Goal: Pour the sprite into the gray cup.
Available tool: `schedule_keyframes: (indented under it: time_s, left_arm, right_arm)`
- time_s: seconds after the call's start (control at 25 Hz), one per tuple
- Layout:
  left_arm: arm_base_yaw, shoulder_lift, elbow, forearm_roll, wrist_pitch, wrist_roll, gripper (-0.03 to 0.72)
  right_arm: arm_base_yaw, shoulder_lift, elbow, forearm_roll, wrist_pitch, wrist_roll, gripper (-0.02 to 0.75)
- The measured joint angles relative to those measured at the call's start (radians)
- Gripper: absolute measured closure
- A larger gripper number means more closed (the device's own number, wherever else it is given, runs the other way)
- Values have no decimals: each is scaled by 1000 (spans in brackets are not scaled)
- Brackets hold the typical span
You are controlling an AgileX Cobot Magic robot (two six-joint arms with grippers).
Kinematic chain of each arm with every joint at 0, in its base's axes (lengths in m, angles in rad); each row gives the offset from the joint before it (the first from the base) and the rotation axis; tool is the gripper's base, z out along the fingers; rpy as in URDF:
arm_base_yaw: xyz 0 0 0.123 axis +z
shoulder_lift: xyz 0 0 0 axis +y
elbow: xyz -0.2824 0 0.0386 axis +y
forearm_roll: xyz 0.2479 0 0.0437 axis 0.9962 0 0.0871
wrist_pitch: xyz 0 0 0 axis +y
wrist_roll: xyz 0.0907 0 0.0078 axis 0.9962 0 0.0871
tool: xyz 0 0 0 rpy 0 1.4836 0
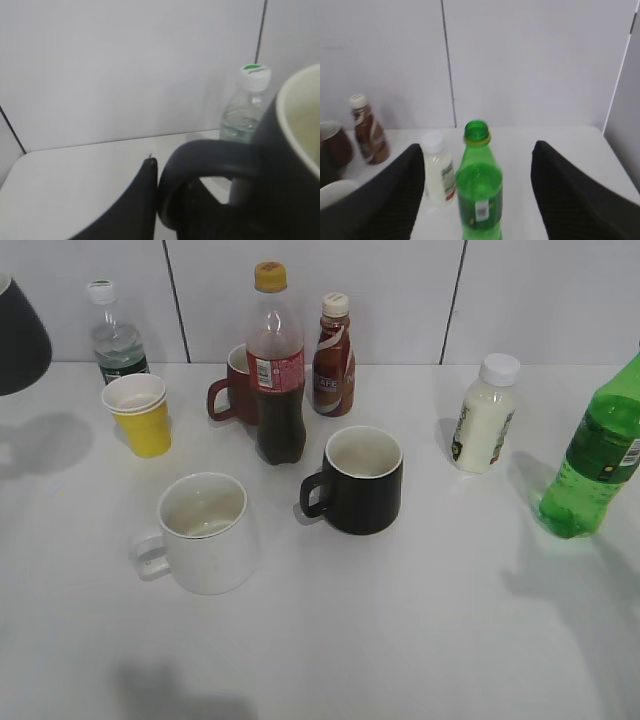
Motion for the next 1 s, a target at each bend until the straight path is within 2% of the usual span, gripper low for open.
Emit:
schedule_keyframes:
  time_s: [0.16,0.32,0.48,0.6,0.8,1.0]
  left_arm:
    - [-105,-94,40,-37,74,-8,626]
    - [-228,-147,49,-39,161,-8,626]
    - [-313,-168,49,-51,208,-8,626]
    - [-357,-185,49,-56,220,-8,626]
    - [-420,-199,49,-84,277,-8,626]
    - [-452,-199,49,-91,303,-8,626]
  right_arm:
    - [0,218,69,-9,-250,0,237]
    - [0,409,161,-9,-383,38,237]
    - [0,532,226,-31,-562,95,235]
    - [0,648,237,-71,-669,109,221]
    - [0,855,239,-198,-868,159,148]
    - [0,1083,239,-204,-1106,166,133]
